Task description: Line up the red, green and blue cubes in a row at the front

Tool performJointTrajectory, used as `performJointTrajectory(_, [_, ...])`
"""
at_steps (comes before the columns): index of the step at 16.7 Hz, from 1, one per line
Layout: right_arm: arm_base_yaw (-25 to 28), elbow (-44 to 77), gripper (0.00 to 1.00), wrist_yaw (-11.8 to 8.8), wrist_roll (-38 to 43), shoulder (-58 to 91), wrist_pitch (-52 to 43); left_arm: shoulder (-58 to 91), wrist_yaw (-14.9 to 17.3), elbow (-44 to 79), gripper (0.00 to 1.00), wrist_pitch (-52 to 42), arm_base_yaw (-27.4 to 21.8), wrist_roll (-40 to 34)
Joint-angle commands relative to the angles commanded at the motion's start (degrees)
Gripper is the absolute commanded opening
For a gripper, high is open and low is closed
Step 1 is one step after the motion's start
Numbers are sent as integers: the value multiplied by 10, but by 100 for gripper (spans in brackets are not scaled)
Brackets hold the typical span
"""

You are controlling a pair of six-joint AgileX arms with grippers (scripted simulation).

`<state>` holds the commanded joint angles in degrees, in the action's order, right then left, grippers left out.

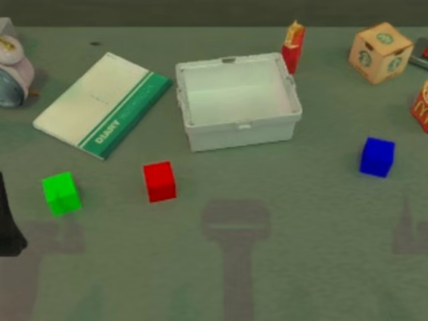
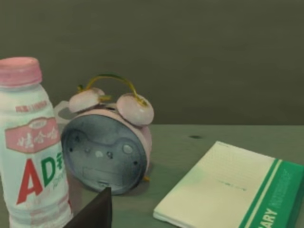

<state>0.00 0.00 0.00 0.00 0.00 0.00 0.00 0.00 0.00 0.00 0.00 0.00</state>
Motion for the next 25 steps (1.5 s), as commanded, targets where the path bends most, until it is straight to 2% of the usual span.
performJointTrajectory(5, [0,0,100,0,0,0,0,35,-2,35,100,-25,-8,19])
performJointTrajectory(9, [0,0,100,0,0,0,0,168,-2,160,100,-107,-41,81])
performJointTrajectory(20, [0,0,100,0,0,0,0,844,0,671,100,-460,-181,340])
performJointTrajectory(25, [0,0,100,0,0,0,0,1080,0,866,100,-593,-233,438])
